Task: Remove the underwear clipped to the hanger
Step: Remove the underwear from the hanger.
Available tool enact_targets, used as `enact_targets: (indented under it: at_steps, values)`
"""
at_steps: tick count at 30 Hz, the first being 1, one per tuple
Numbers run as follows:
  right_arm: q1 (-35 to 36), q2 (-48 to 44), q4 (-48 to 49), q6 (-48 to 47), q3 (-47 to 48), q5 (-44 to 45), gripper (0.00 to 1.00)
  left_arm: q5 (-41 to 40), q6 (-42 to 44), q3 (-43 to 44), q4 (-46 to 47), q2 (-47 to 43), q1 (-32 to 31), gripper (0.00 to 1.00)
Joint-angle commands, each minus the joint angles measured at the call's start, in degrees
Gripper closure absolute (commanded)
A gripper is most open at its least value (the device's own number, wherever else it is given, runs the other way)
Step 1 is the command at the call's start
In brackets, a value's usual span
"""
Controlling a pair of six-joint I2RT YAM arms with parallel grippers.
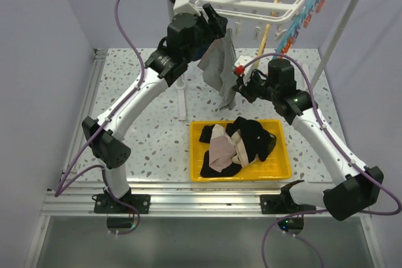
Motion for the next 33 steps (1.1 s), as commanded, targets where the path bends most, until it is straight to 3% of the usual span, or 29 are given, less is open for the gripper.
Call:
enact_targets:
  at_steps: [1, 12, 23, 29, 32, 33]
  values:
    - [1.8, 0.4, -0.6, -6.4, 2.7, 6.4, 1.00, 0.0, 0.1, 4.0, -0.3, 0.6, -0.1, 0.28]
    - [5.6, 0.2, 0.0, -14.3, 2.4, 14.7, 1.00, -0.3, 1.8, 9.7, -2.4, 5.8, -0.5, 0.33]
    - [6.7, 0.4, 1.1, -15.9, 1.7, 16.3, 1.00, -4.3, 5.8, 11.7, -2.0, 7.5, -1.7, 0.38]
    - [6.8, 0.3, 1.2, -15.6, 1.4, 16.2, 1.00, -4.8, 7.9, 14.5, -1.2, 9.6, -2.3, 0.52]
    - [6.9, 0.2, 1.2, -15.4, 1.4, 16.1, 1.00, -4.0, 8.0, 14.8, -1.1, 10.2, -2.3, 0.66]
    - [6.8, 0.1, 1.2, -15.4, 1.4, 16.1, 1.00, -3.8, 8.0, 14.8, -1.0, 10.2, -2.3, 0.75]
